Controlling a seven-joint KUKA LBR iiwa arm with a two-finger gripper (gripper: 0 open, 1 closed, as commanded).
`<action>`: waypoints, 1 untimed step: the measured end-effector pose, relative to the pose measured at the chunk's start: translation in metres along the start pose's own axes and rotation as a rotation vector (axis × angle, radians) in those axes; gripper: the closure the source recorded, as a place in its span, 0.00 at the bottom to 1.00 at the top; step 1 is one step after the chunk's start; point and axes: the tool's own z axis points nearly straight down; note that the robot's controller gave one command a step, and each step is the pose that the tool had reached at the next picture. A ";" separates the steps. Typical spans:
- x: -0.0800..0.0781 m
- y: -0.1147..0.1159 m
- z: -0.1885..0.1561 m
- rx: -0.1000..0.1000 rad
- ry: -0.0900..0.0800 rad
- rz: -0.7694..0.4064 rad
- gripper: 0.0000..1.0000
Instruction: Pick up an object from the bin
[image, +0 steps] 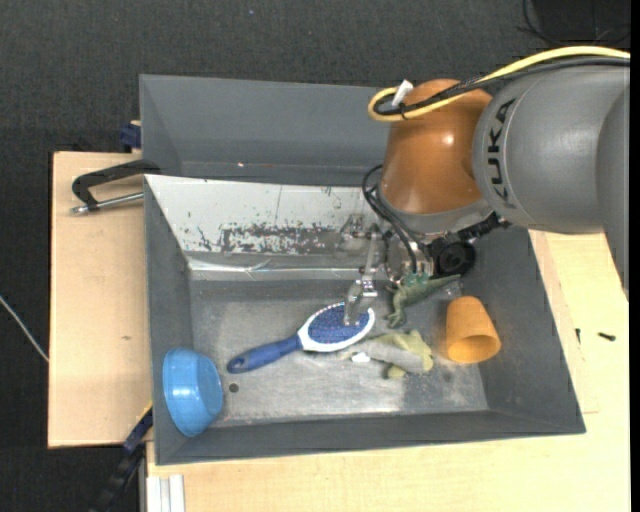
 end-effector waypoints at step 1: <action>0.064 0.007 0.077 -0.002 -0.008 0.233 0.00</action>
Offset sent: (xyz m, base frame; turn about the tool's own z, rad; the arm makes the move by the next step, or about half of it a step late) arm -0.0667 0.0053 -0.0803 0.2341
